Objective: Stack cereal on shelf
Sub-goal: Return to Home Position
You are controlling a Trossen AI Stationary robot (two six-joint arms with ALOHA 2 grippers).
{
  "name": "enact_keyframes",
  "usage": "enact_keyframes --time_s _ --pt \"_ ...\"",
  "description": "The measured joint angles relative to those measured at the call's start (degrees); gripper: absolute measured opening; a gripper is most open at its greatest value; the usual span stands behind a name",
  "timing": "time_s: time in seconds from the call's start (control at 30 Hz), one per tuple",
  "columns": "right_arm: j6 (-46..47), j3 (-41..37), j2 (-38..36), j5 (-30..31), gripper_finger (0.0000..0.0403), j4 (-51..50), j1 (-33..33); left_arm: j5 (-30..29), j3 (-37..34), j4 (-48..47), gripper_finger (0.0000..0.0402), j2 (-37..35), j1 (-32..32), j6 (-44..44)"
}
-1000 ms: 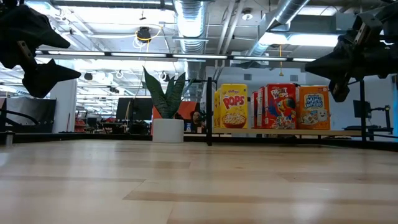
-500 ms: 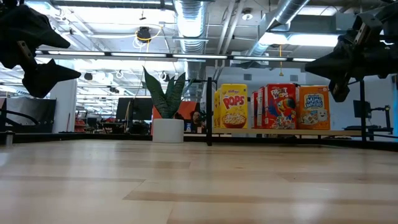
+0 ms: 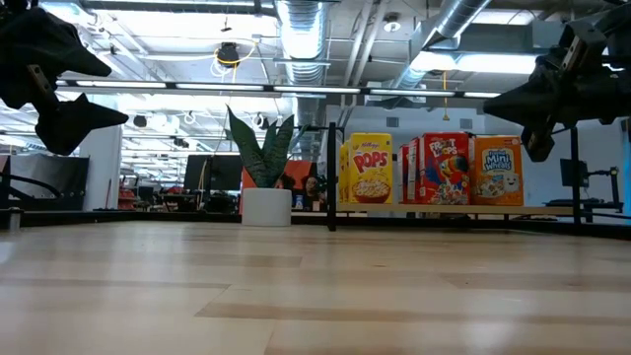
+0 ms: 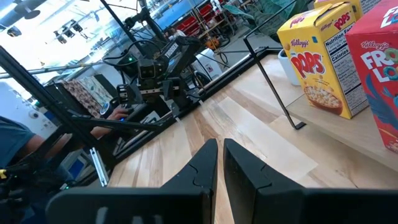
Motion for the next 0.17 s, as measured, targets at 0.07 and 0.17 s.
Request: enact_keyframes --time_s 0.07,0.17 --pt "0.0 0.0 0.0 0.0 0.0053 0.0 0.0 0.0 0.0 0.0 0.0286 0.0 0.0 0.0" --pt "0.0 0.0 0.0 0.0 0.0053 0.0 0.0 0.0 0.0 0.0 0.0286 0.0 0.0 0.0"
